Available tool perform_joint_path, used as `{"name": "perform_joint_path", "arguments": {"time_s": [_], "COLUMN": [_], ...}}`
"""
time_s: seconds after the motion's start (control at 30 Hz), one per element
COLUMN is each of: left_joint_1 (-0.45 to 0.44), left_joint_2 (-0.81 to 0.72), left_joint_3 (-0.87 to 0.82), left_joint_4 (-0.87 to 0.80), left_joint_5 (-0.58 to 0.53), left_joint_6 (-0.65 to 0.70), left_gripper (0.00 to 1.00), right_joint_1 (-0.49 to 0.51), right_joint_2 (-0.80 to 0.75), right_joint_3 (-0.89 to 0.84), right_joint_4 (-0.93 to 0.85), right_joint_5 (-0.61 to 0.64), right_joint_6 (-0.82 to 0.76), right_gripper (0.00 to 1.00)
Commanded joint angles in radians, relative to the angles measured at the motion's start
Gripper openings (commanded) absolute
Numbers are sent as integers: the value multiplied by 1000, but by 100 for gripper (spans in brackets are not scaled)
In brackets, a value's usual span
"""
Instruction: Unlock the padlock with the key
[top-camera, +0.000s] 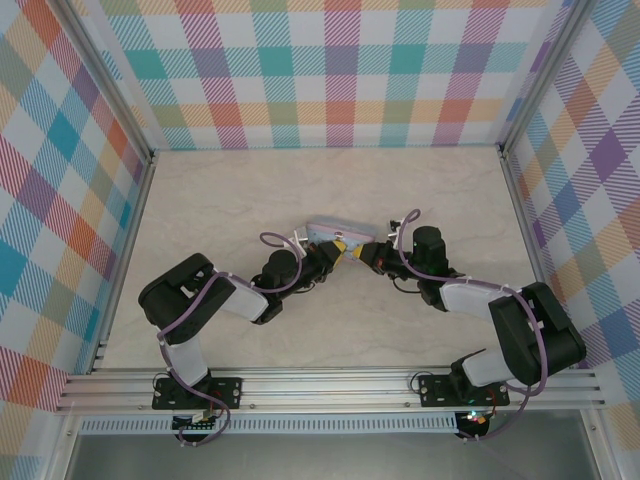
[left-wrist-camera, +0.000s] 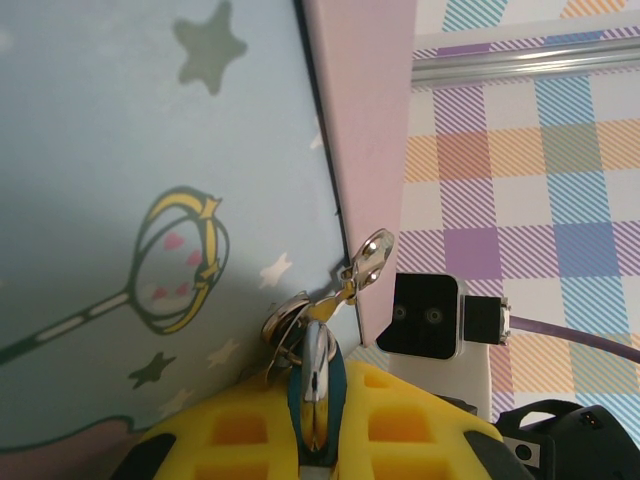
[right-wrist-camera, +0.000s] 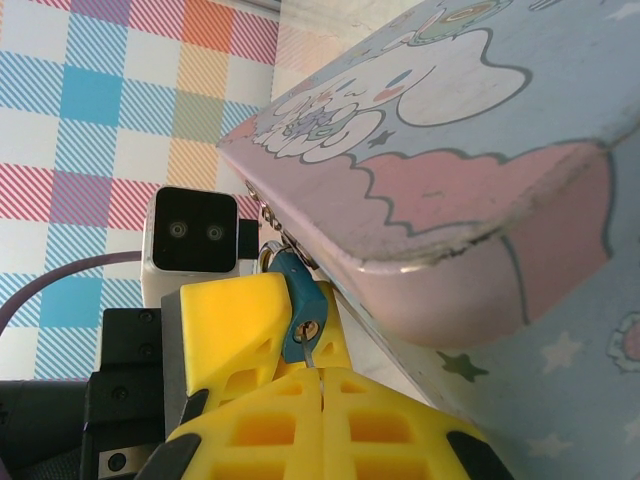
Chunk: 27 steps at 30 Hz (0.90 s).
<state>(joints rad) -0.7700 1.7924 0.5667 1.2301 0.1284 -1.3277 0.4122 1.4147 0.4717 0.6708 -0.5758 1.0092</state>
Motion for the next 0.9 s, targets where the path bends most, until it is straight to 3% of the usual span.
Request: {"name": "perform_joint_path", "arguments": {"time_s": [0.0, 0.5, 0.87], "left_joint_1": [-25, -28, -31], "left_joint_2": [2, -13, 1], "left_joint_3": [13, 30, 30], "left_joint_4": [93, 97, 97], "left_joint_5": [36, 148, 148], "left_joint_6": [-2, 34, 33], "left_gripper": [0, 0, 0], "right_joint_1": [13, -10, -12], "right_joint_2": [21, 84, 57], "right_joint_3": [38, 95, 95], "right_joint_4": [35, 67, 71], "right_joint_5": [-16, -66, -87], "right_joint_6": [-16, -28, 23], "right_gripper": [0, 0, 0]}}
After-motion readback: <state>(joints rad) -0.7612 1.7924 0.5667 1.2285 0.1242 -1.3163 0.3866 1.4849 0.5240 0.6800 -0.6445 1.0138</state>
